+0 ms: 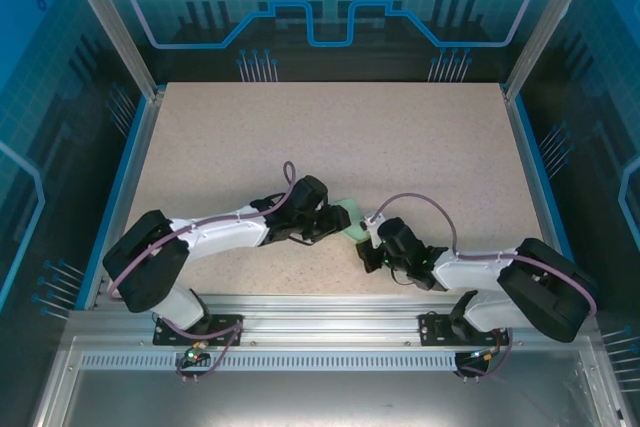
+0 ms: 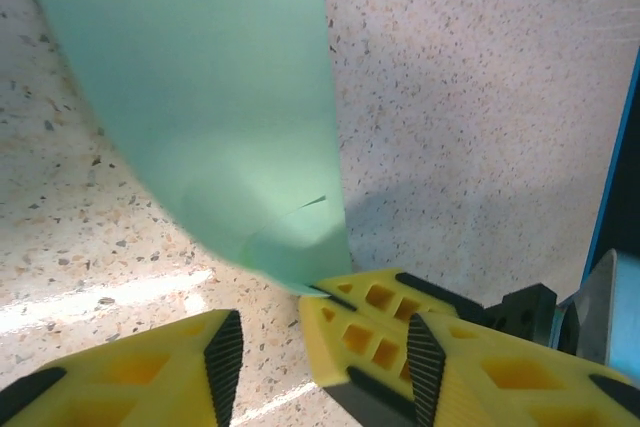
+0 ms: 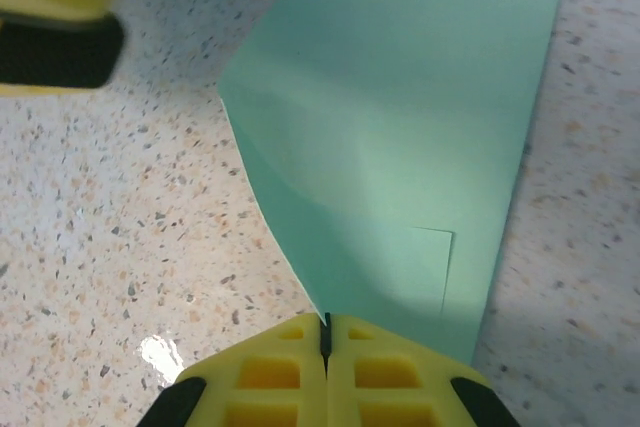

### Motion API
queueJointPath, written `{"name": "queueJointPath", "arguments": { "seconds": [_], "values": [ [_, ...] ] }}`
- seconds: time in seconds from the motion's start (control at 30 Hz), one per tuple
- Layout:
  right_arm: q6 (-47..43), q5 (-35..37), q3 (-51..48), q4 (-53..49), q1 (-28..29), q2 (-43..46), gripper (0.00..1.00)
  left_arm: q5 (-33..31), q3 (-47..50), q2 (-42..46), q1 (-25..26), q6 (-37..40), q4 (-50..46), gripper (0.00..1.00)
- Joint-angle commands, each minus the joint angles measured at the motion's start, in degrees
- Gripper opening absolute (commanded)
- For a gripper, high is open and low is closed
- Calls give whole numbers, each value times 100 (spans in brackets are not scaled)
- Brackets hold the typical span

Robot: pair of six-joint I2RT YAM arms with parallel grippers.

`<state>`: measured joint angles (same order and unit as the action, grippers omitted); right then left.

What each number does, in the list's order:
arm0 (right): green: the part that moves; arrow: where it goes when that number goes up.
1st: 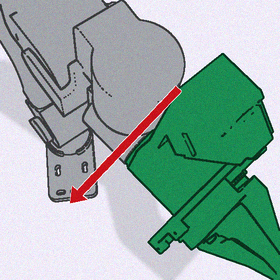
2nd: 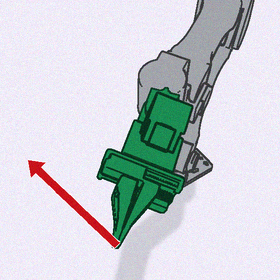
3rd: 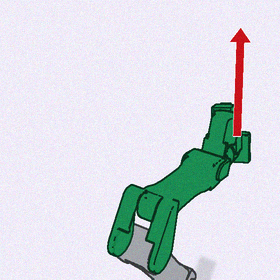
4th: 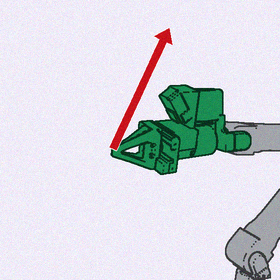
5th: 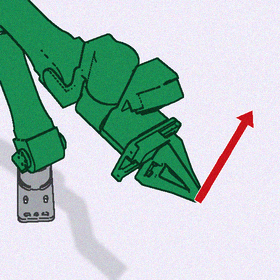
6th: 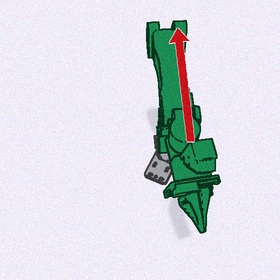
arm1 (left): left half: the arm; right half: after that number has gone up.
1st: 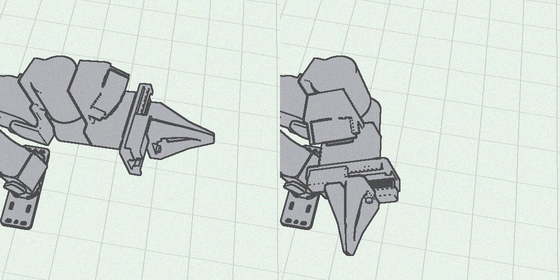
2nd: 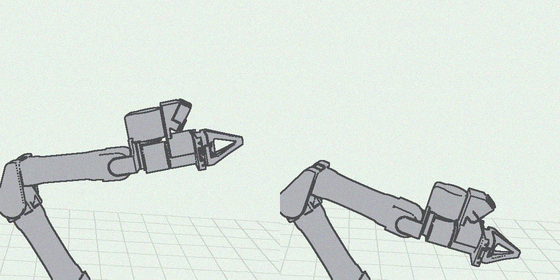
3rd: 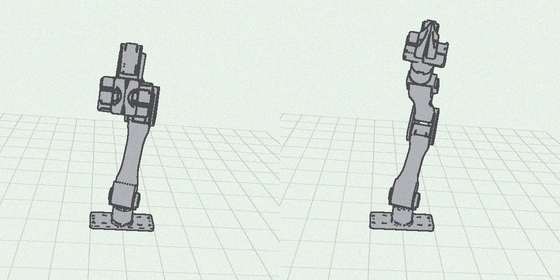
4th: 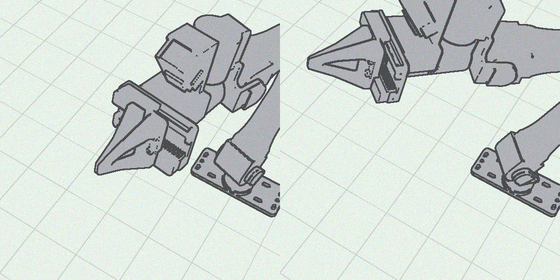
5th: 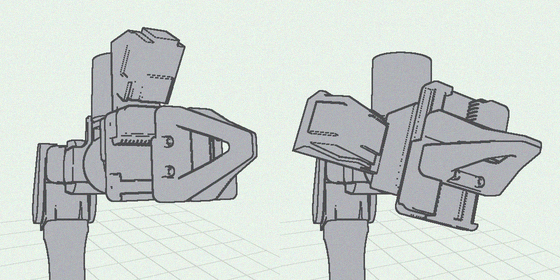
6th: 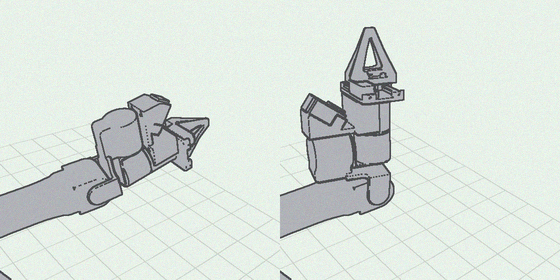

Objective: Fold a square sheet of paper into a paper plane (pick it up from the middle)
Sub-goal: Fold the wing for the fifth time at the center of the table.

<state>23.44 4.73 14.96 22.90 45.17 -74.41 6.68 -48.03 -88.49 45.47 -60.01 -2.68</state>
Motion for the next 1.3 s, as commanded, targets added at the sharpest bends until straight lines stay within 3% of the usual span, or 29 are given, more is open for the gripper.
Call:
{"name": "queueJointPath", "arguments": {
  "seconds": [0.0, 0.13, 0.43, 0.83, 1.03, 1.27],
  "values": [
    [554, -372, -215, 347, -233, 265, 3, -273, 225, 250, -24, -14, 36, 53],
    [818, -682, -308, 334, -564, 435, 5, -211, 237, 285, -24, 23, 152, 56],
    [1823, -1524, -396, 679, -1250, 153, 5, 156, 33, -165, -17, 27, 499, 51],
    [2656, -1258, -581, 548, -1492, 191, 9, 582, -493, -1000, 23, -6, 938, 46],
    [2572, -1368, -535, 471, -1511, 178, 11, 731, -892, -1448, 36, 52, 1030, 46],
    [2058, -1332, -266, -433, -1511, 579, 16, 665, -1313, -1884, 23, 23, 555, 48]
  ]
}}
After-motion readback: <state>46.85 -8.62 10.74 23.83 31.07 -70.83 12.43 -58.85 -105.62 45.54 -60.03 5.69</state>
